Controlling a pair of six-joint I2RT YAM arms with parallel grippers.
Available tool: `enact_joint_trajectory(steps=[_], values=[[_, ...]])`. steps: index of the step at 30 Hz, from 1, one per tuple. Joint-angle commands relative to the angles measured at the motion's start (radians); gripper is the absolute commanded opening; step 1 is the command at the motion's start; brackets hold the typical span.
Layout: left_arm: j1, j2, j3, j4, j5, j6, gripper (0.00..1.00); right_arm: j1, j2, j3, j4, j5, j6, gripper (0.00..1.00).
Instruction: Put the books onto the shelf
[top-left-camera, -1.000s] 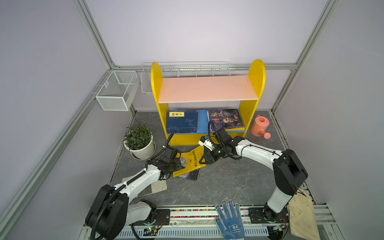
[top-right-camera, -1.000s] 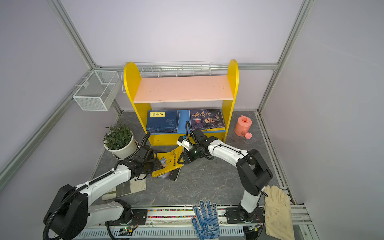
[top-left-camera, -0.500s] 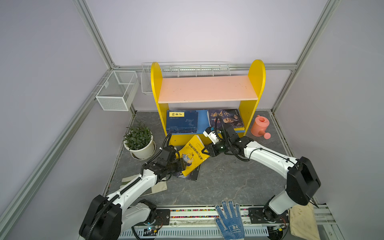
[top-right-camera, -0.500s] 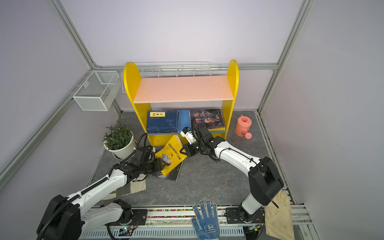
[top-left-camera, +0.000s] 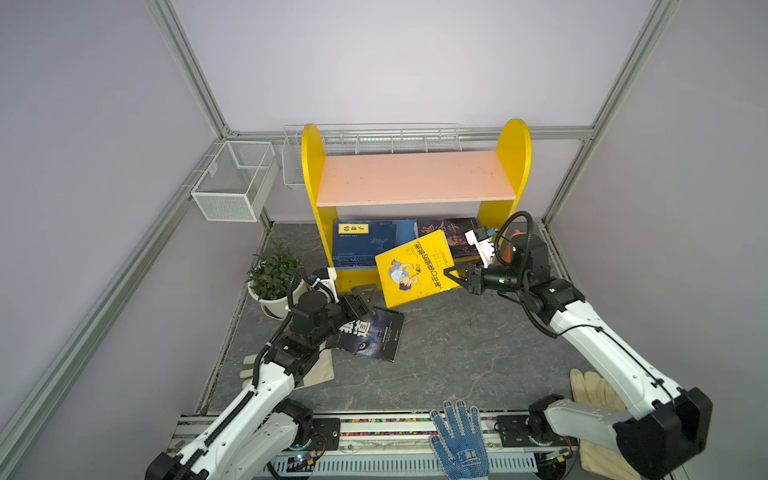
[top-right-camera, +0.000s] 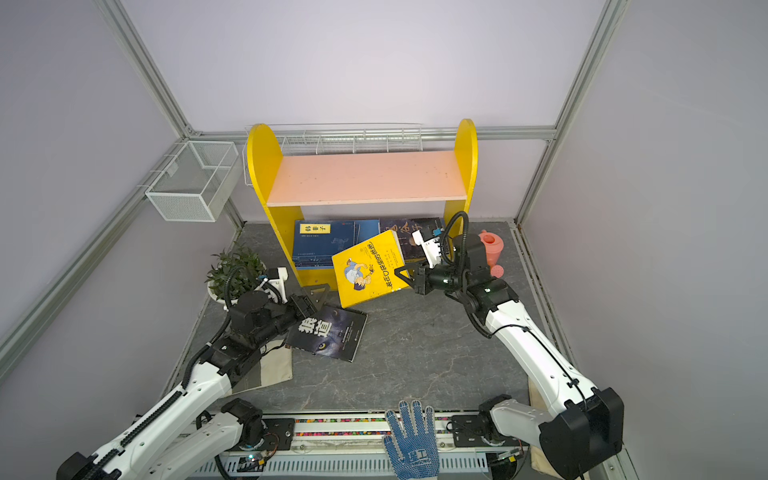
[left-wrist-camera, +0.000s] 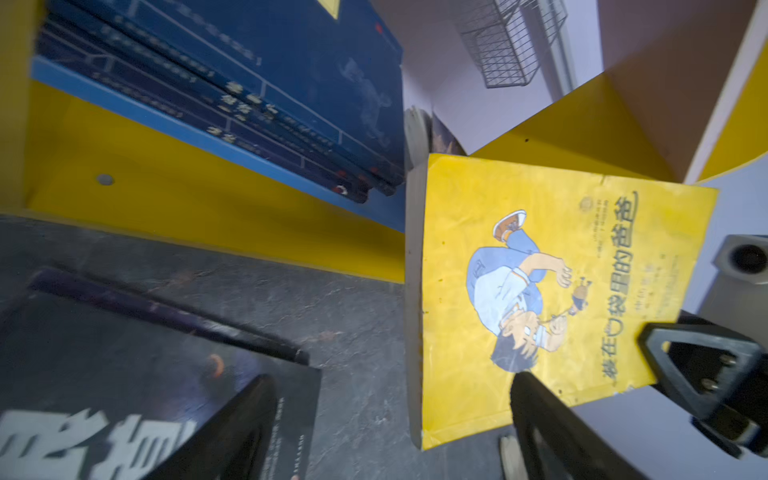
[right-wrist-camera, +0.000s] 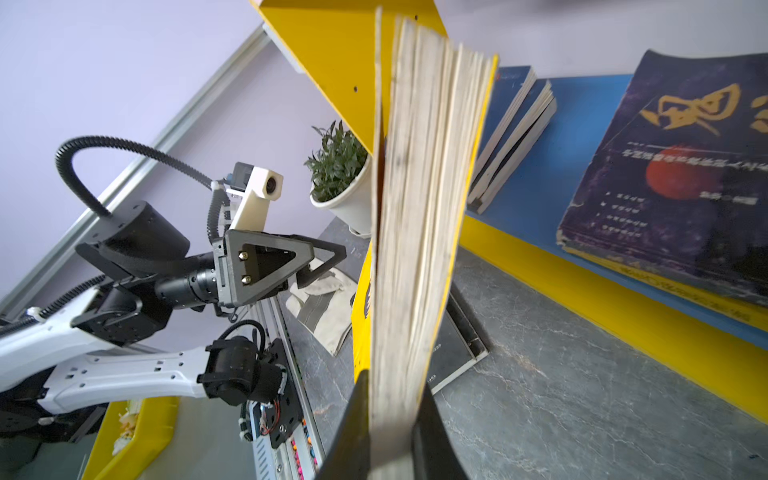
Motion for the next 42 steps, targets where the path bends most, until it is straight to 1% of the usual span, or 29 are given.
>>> enact_joint_trajectory(steps=[1,4,6,9,13,15,17,18,19,21,23,24,25,26,27,28,29,31,34,37,39,42], values=[[0.004,0.077,0.019,0.209,0.163,-0.091,0.89,-0.013,-0.005,-0.026,0.158,-0.125,0.096,0.07],[0.003,0.150,0.086,0.159,0.218,-0.065,0.88,-0.014,0.003,-0.034,0.241,-0.163,0.162,0.07],[0.004,0.186,0.104,0.159,0.254,-0.057,0.86,-0.015,0.006,-0.034,0.284,-0.182,0.201,0.07],[0.004,0.221,0.105,0.201,0.303,-0.065,0.75,-0.017,0.005,-0.032,0.324,-0.180,0.235,0.07],[0.004,0.237,0.091,0.287,0.344,-0.109,0.58,-0.017,0.015,-0.029,0.324,-0.150,0.250,0.07],[0.003,0.234,0.091,0.303,0.353,-0.116,0.42,-0.019,0.022,-0.030,0.326,-0.135,0.257,0.07],[0.001,0.226,0.093,0.307,0.357,-0.117,0.14,-0.021,0.030,-0.032,0.327,-0.114,0.266,0.07],[0.001,0.223,0.096,0.300,0.352,-0.116,0.05,-0.021,0.034,-0.032,0.325,-0.106,0.266,0.07],[0.000,0.217,0.101,0.285,0.340,-0.110,0.00,-0.022,0.037,-0.029,0.314,-0.090,0.263,0.07],[-0.006,0.205,0.117,0.236,0.299,-0.085,0.00,-0.023,0.038,-0.020,0.265,-0.040,0.242,0.09],[-0.019,0.195,0.148,0.179,0.247,-0.035,0.00,-0.025,0.037,-0.009,0.195,0.039,0.210,0.11],[-0.026,0.193,0.163,0.155,0.222,-0.016,0.00,-0.026,0.034,-0.006,0.171,0.073,0.197,0.14],[-0.036,0.194,0.182,0.131,0.189,0.005,0.00,-0.027,0.032,-0.003,0.138,0.114,0.184,0.21],[-0.045,0.200,0.200,0.121,0.158,0.021,0.00,-0.027,0.028,0.002,0.097,0.165,0.169,0.33],[-0.053,0.209,0.214,0.127,0.135,0.029,0.00,-0.026,0.022,0.005,0.065,0.210,0.156,0.41],[-0.061,0.225,0.229,0.141,0.119,0.035,0.00,-0.028,0.015,0.007,0.029,0.269,0.146,0.48],[-0.064,0.243,0.247,0.158,0.107,0.035,0.00,-0.030,0.007,0.009,-0.009,0.341,0.142,0.53],[-0.071,0.293,0.283,0.186,0.103,0.036,0.00,-0.034,-0.017,0.003,-0.062,0.460,0.138,0.56],[-0.081,0.372,0.348,0.203,0.104,0.060,0.00,-0.045,-0.080,-0.024,-0.136,0.675,0.152,0.57],[-0.097,0.453,0.425,0.192,0.109,0.098,0.00,-0.068,-0.150,-0.057,-0.190,0.816,0.165,0.58],[-0.107,0.504,0.476,0.194,0.116,0.112,0.00,-0.087,-0.191,-0.077,-0.218,0.878,0.163,0.58],[-0.123,0.582,0.566,0.170,0.118,0.150,0.00,-0.128,-0.221,-0.089,-0.260,0.886,0.148,0.59]])
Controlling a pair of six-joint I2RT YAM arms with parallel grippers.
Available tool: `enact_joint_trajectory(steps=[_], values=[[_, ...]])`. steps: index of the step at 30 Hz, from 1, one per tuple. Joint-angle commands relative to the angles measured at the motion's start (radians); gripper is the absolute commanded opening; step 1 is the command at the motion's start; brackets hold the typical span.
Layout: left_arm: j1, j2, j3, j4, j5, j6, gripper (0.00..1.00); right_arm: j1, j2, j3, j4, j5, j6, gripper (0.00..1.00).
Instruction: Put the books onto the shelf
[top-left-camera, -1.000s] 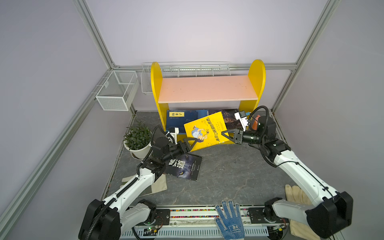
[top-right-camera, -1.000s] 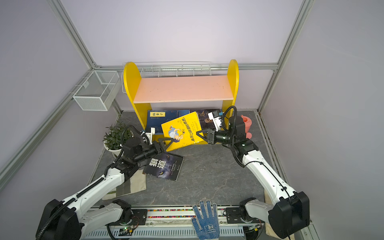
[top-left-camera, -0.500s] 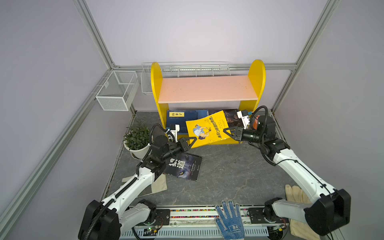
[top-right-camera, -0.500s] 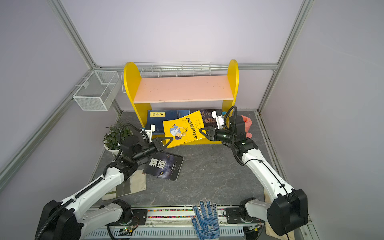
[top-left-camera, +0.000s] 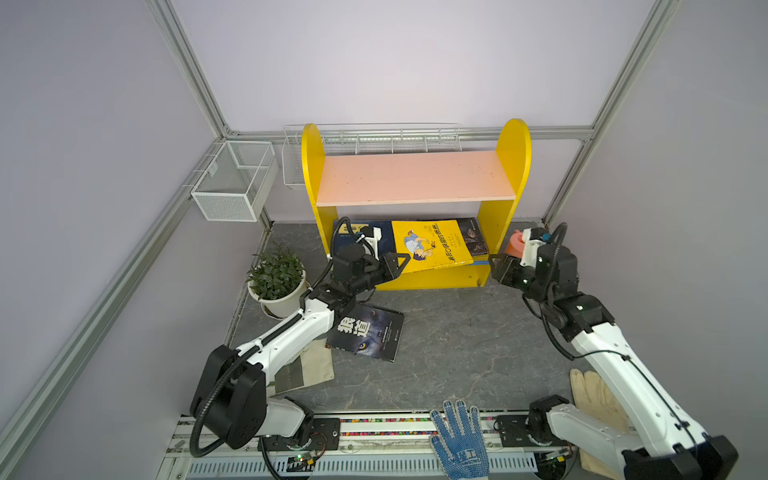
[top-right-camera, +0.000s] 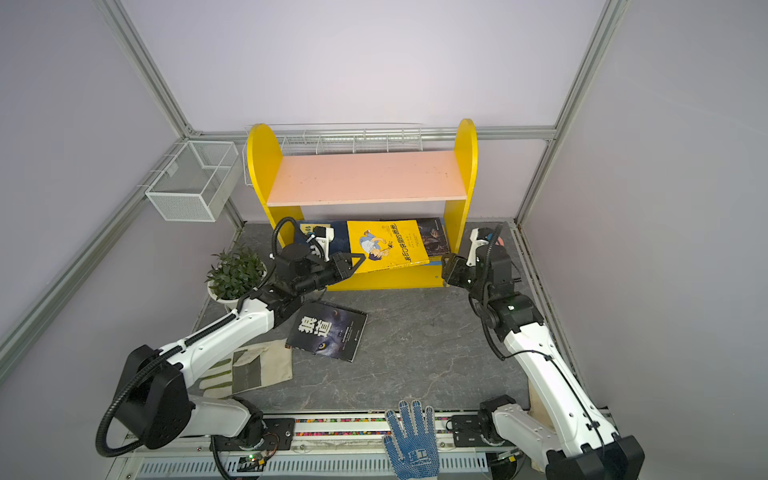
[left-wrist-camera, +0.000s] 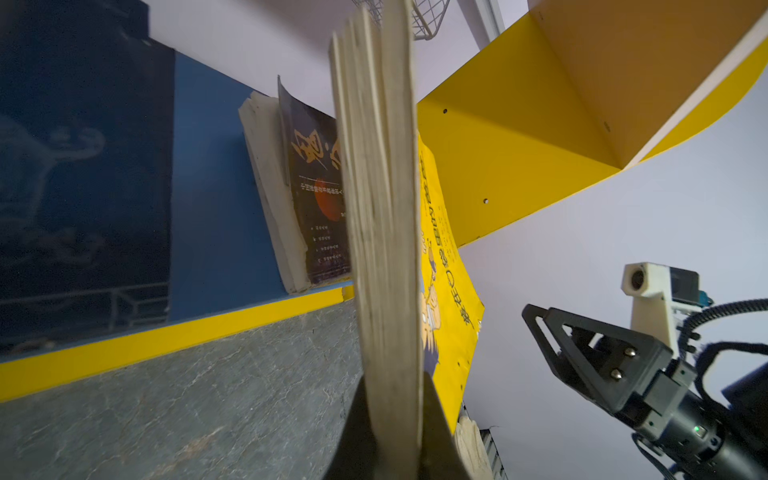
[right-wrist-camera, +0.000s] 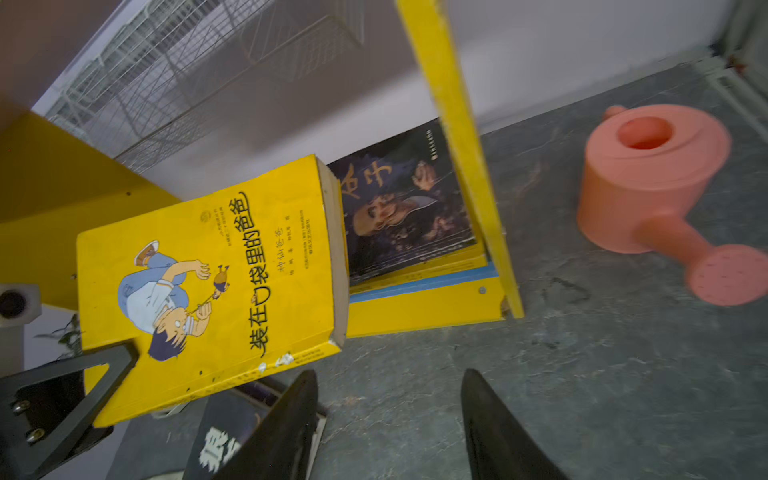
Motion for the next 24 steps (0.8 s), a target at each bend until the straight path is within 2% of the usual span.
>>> enact_joint_trajectory(steps=[1,13,24], values=[[-0.020,0.052,0.134,0.036,-0.003,0.075,0.00,-0.038,-0.020,-0.029,-0.091,0.107,-0.024,0.59],[-0.055,0.335,0.428,-0.074,-0.070,0.115,0.00,-0.099,-0.032,-0.042,-0.114,0.040,-0.054,0.59],[-0.085,0.458,0.504,-0.071,-0.146,0.091,0.00,-0.117,-0.021,-0.040,-0.122,0.018,-0.082,0.59]])
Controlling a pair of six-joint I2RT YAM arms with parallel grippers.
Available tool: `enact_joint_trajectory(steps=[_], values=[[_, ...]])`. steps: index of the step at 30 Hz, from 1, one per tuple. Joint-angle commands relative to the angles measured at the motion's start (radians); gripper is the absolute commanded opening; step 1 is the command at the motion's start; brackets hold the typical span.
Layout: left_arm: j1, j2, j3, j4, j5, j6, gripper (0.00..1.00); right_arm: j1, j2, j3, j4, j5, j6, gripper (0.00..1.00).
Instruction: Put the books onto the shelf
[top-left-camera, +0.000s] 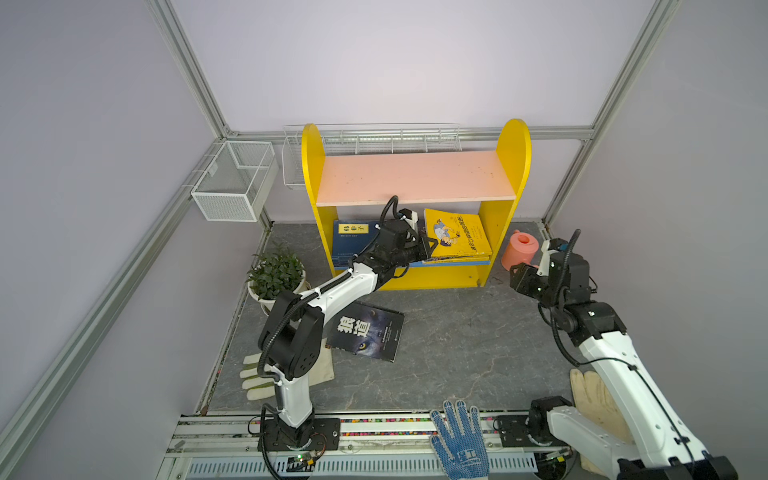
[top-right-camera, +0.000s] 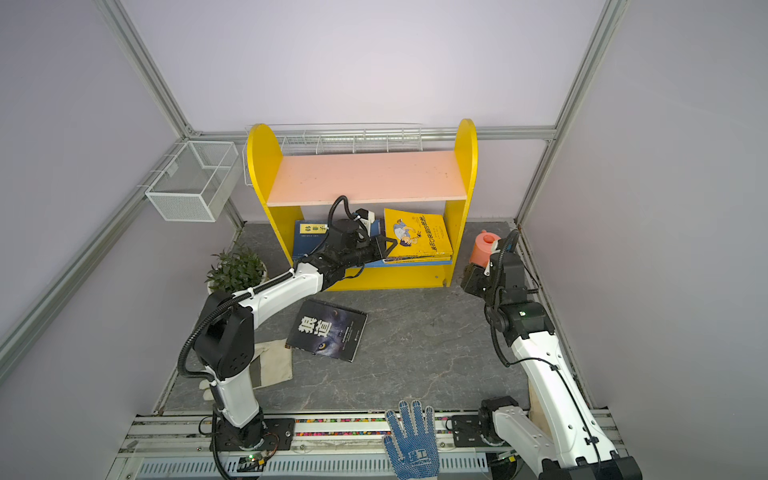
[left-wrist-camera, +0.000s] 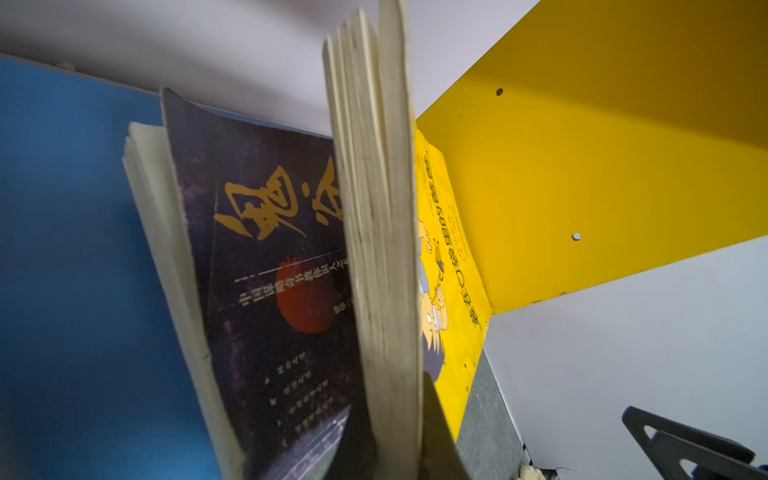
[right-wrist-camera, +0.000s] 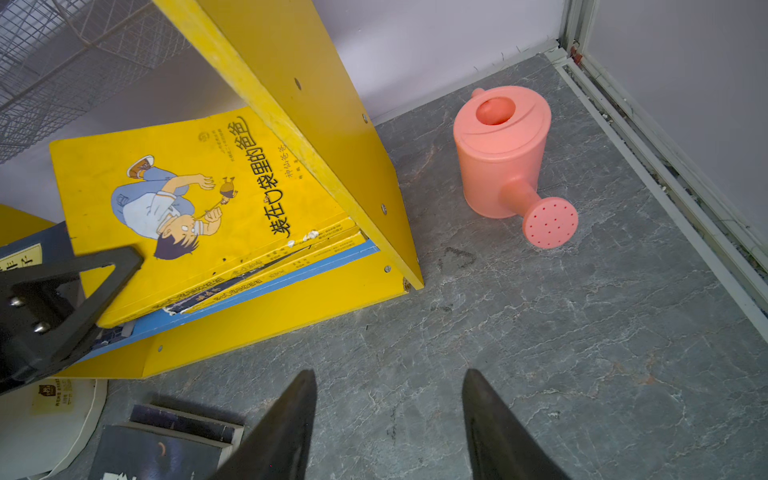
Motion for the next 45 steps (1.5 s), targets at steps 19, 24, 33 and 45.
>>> enact_joint_trajectory(steps=[19,24,33,45], values=[[-0.012,0.070,0.178,-0.123,-0.085,0.071,0.45,-0.023,0.011,-0.016,-0.013,-0.061,-0.031,0.59],[-0.026,0.057,0.233,-0.224,-0.163,0.117,0.73,-0.023,0.007,-0.024,-0.013,-0.066,-0.023,0.59],[-0.075,0.041,0.378,-0.510,-0.516,0.187,0.95,-0.025,0.008,-0.033,-0.004,-0.059,0.005,0.59],[-0.086,-0.147,0.174,-0.469,-0.497,0.257,0.98,0.119,0.067,-0.014,0.041,-0.135,-0.122,0.59]])
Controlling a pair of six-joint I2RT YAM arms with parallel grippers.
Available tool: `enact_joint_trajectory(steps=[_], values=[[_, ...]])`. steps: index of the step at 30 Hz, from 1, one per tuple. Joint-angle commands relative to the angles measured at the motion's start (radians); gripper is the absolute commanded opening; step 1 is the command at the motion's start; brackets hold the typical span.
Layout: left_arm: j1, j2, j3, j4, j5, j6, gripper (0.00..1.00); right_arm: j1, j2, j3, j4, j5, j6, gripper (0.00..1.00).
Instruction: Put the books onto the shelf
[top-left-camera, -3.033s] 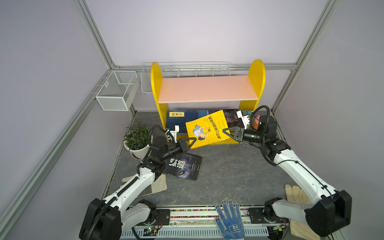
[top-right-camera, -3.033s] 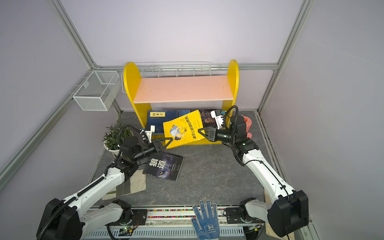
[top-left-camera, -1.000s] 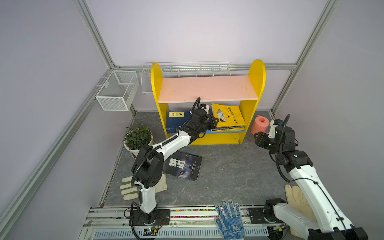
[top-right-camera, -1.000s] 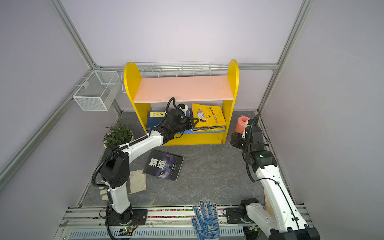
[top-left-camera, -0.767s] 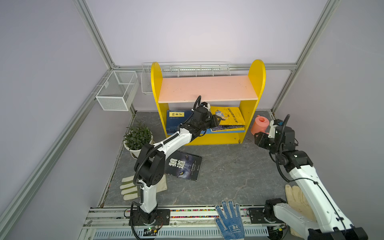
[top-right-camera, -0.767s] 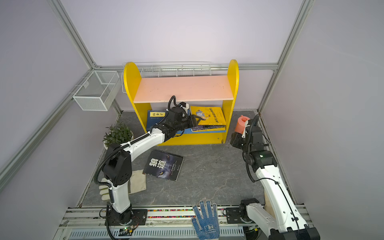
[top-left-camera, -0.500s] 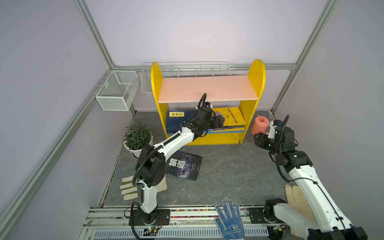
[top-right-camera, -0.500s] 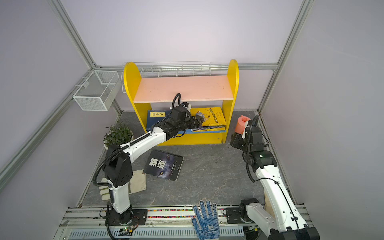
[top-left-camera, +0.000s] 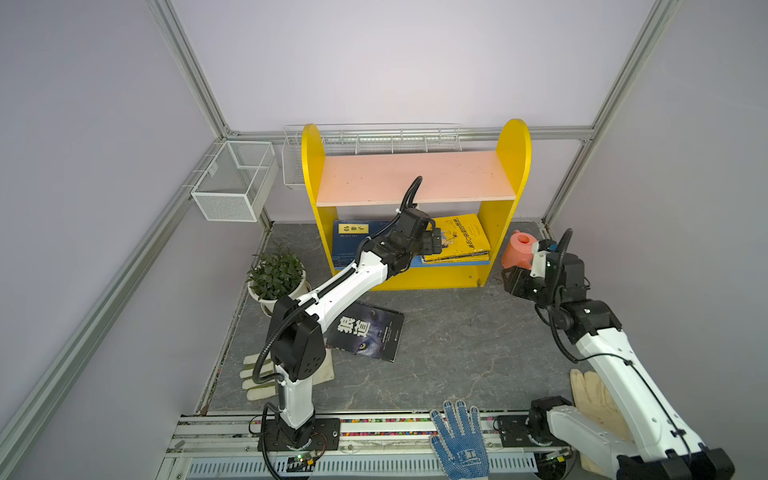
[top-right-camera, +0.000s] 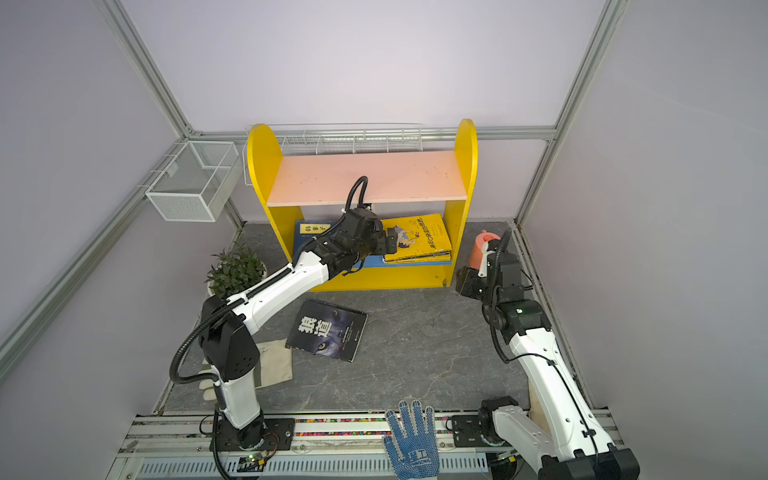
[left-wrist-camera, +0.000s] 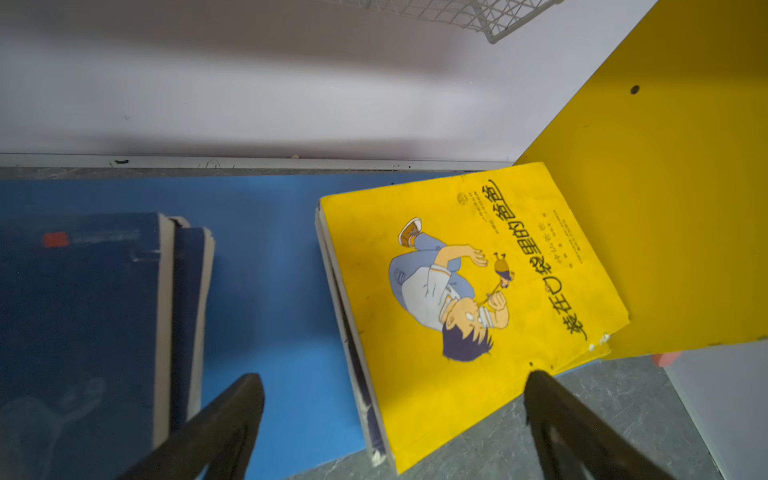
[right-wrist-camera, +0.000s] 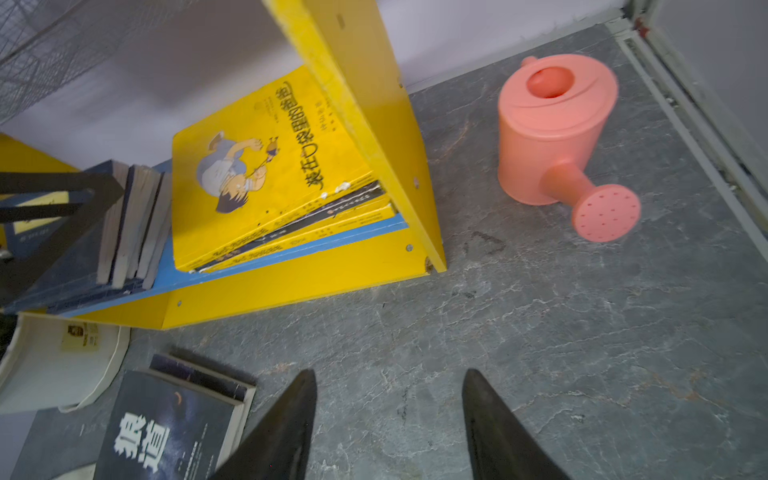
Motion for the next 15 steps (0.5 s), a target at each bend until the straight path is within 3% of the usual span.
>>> enact_joint_trajectory(steps=[1,7,11,13,15], values=[[0.007,-0.131,-0.105,0.042,0.001,0.005,0.98,0.082,0.042,0.003,0.034,-0.018,-0.052,0.59],[0.007,-0.340,-0.388,-0.011,-0.061,-0.100,0.98,0.198,0.183,0.026,0.120,-0.041,0.029,0.55],[0.017,-0.512,-0.612,-0.099,-0.138,-0.197,0.99,0.243,0.297,0.073,0.154,-0.061,0.073,0.44],[0.047,-0.591,-0.728,-0.142,-0.165,-0.290,0.99,0.259,0.349,0.101,0.153,-0.076,0.083,0.37],[0.114,-0.669,-0.853,-0.148,-0.125,-0.366,1.00,0.287,0.384,0.113,0.160,-0.088,0.070,0.37]])
